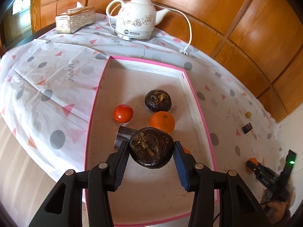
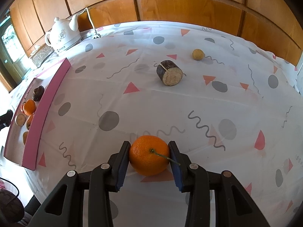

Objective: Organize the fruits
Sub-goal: 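Lower the dark fruit into the tray and open the left tool, then carry the orange with the right tool over the tray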

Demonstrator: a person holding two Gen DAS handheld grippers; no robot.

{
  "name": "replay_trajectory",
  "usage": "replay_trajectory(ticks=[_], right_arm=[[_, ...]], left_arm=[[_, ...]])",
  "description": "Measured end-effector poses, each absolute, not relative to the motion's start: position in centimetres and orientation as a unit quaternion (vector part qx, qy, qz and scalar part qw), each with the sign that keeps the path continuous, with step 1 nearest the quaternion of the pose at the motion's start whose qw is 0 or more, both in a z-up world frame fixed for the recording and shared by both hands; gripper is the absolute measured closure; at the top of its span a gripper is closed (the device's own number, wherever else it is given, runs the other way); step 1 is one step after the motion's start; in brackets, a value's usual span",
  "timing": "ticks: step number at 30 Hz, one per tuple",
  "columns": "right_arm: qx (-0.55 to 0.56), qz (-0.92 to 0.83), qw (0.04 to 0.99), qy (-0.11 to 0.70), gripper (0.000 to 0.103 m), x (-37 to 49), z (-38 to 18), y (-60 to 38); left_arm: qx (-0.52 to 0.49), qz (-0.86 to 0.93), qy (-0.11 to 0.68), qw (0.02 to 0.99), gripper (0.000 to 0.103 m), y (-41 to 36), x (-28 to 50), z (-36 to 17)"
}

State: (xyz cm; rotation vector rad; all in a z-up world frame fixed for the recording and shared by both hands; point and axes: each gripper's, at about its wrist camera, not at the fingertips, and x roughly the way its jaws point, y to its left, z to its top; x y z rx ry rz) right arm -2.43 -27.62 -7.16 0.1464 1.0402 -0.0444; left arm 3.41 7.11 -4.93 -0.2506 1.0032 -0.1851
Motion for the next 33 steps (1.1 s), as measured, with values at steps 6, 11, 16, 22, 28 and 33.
replay_trajectory(ticks=[6,11,16,22,28,33], right_arm=[[0.079,-0.027,0.868,0.489,0.062,-2.7,-7.1,-27.7],[0.083,-0.034,0.869,0.486,0.062,-3.1,-7.1,-28.1],[0.084,-0.035,0.869,0.486,0.062,-3.3,-7.1,-28.2],[0.084,-0.034,0.869,0.486,0.062,-3.3,-7.1,-28.2],[0.086,-0.033,0.869,0.486,0.062,-3.3,-7.2,-28.2],[0.086,-0.037,0.869,0.486,0.062,-3.4,-7.2,-28.1]], left_arm=[[-0.082,-0.086,0.477,0.871,0.056,5.9,4.0,-5.4],[-0.057,-0.085,0.471,0.876,0.056,5.1,4.4,-5.6],[-0.051,-0.088,0.465,0.879,0.056,4.6,4.6,-5.4],[-0.062,-0.077,0.458,0.883,0.054,5.2,4.2,-4.9],[-0.099,-0.05,0.43,0.896,0.041,7.5,3.3,-3.2],[-0.107,-0.018,0.405,0.908,0.032,9.8,2.7,-1.9]])
